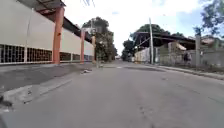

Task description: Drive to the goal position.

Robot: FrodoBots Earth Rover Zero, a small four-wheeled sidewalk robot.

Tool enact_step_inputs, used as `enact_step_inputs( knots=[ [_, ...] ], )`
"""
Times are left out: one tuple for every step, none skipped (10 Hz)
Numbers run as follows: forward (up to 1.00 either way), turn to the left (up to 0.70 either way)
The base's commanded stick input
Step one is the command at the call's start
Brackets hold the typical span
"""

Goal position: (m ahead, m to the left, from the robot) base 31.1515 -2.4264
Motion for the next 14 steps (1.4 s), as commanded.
enact_step_inputs(
  knots=[
    [1.0, 0.0],
    [1.0, 0.0],
    [1.0, -0.06],
    [1.0, -0.33],
    [1.0, -0.4],
    [1.0, -0.4],
    [1.0, -0.17],
    [1.0, 0.0],
    [1.0, 0.0],
    [1.0, 0.0],
    [1.0, 0.0],
    [1.0, 0.0],
    [1.0, 0.0],
    [1.0, 0.0]
  ],
)
